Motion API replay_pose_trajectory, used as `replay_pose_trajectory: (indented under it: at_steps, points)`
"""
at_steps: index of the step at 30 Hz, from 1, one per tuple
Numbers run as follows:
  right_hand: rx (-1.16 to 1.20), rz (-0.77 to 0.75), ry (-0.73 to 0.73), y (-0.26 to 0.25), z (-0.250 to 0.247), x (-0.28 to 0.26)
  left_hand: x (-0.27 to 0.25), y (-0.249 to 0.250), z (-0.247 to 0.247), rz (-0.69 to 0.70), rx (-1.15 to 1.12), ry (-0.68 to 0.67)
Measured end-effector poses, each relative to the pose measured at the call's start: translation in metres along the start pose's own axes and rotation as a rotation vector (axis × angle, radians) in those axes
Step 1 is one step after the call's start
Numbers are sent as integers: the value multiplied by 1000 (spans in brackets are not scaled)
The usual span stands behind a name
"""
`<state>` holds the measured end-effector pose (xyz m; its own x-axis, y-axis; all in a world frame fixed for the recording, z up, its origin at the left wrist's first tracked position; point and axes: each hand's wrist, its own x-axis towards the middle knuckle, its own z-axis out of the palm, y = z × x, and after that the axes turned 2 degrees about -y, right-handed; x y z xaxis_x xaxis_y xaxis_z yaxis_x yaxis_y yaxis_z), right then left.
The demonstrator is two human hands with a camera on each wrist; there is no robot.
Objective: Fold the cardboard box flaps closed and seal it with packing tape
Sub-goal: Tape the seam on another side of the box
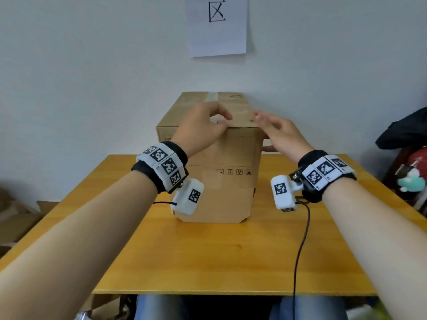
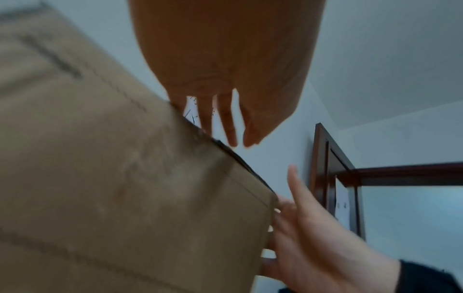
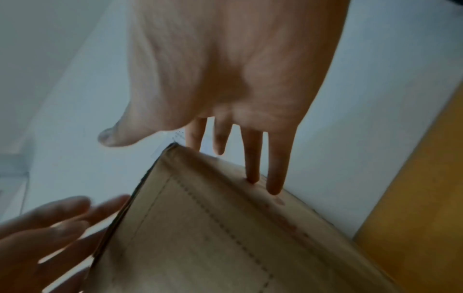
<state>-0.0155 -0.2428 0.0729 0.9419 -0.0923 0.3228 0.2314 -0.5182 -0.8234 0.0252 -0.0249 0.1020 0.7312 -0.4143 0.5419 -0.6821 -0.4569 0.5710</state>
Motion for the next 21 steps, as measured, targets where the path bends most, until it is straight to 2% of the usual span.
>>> replay_pose_trajectory:
  at_steps: [3, 5, 8, 10, 14, 21]
  points:
    - [147, 115, 80, 20, -13, -10, 0, 6, 19, 40, -288, 116]
    - [78, 230, 106, 45, -25, -17, 2, 12, 37, 54, -380, 137]
    - [-87, 414, 69, 83, -39, -30, -3, 25, 63, 115, -464, 60]
    - [-212, 494, 54, 99, -45, -36, -5, 32, 76, 119, -510, -38]
    - [-385, 644, 7, 144, -58, -49, -1, 42, 120, 108, -466, -197]
    - [-763, 883, -170, 195, -80, -64, 15, 63, 157, 90, -415, -315]
